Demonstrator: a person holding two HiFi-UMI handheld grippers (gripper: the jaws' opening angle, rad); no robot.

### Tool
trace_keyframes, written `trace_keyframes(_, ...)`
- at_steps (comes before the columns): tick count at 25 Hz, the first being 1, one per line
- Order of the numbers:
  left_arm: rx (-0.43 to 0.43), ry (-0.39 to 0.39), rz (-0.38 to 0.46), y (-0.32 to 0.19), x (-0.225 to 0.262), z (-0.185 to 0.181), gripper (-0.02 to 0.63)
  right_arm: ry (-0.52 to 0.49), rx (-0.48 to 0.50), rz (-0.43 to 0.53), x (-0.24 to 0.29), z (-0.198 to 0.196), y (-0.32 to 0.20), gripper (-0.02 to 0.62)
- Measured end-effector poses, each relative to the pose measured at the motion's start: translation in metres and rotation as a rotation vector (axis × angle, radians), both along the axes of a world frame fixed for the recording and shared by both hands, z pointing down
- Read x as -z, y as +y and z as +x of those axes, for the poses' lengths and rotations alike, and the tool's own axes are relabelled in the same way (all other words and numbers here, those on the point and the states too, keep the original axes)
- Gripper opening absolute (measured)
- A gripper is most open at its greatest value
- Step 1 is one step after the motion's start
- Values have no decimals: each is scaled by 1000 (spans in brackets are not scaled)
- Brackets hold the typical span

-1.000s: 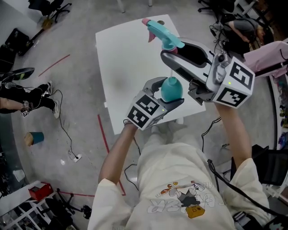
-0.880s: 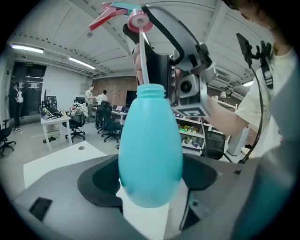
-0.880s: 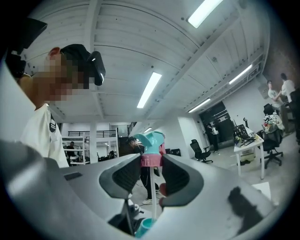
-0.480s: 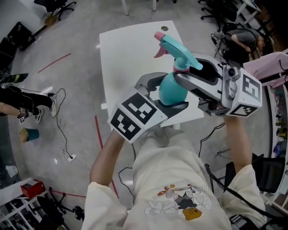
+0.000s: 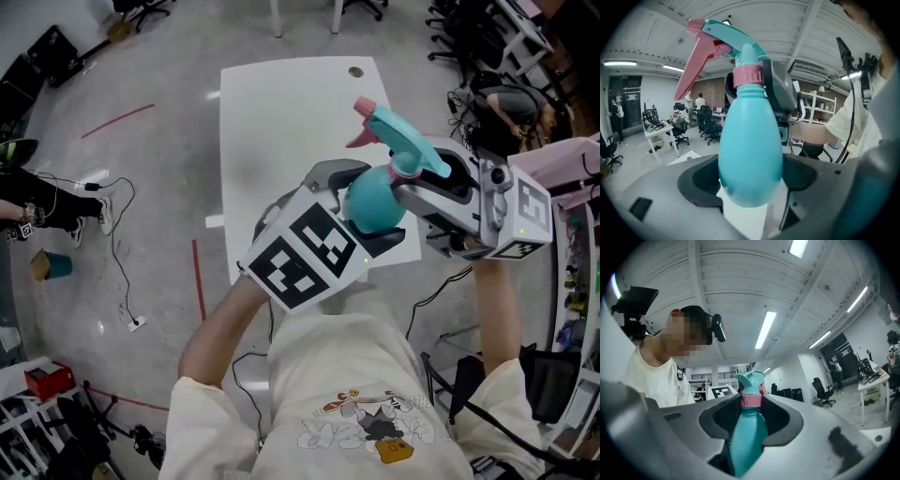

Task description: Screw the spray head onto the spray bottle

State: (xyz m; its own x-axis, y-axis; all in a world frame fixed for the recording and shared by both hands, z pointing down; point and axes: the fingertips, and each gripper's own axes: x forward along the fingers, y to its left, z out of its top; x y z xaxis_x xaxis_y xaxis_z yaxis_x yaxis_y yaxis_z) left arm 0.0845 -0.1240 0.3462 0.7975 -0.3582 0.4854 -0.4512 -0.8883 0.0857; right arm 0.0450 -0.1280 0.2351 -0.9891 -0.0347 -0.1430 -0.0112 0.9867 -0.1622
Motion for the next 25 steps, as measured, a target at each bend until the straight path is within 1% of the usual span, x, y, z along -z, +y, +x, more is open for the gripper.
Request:
trace_keyframes(2,7,-20,14,0,2,-4,396,13,7,14,2,-3,2,143)
trace_keyframes(6,5,3,30,4,9,-7,394,55,15,48,3,-4,6,143)
trace_keyframes(9,5,-10,66,8,11,-7,394,101,28,84,3,-4,14,143)
trace_keyframes(11,4,-10,73,9,10,-6,394,129,20,104,3,-4,16,144)
trace_keyframes(14,9,-5,74,7,10,-5,394,141,-9,111,3,-4,14,144)
trace_keyframes(17,12,-3,79,6,11,-3,394,148,-8,116,4,-4,13,144)
trace_keyframes(20,23,-8,86,5,9,-5,394,178,-19,120,1,-2,12,146)
trace_keyframes(23,40,-14,89,-1,4,-5,394,232,-11,122,-6,14,6,161)
trace_keyframes(25,36,-21,87,-2,-1,-7,394,306,24,139,-11,27,8,172)
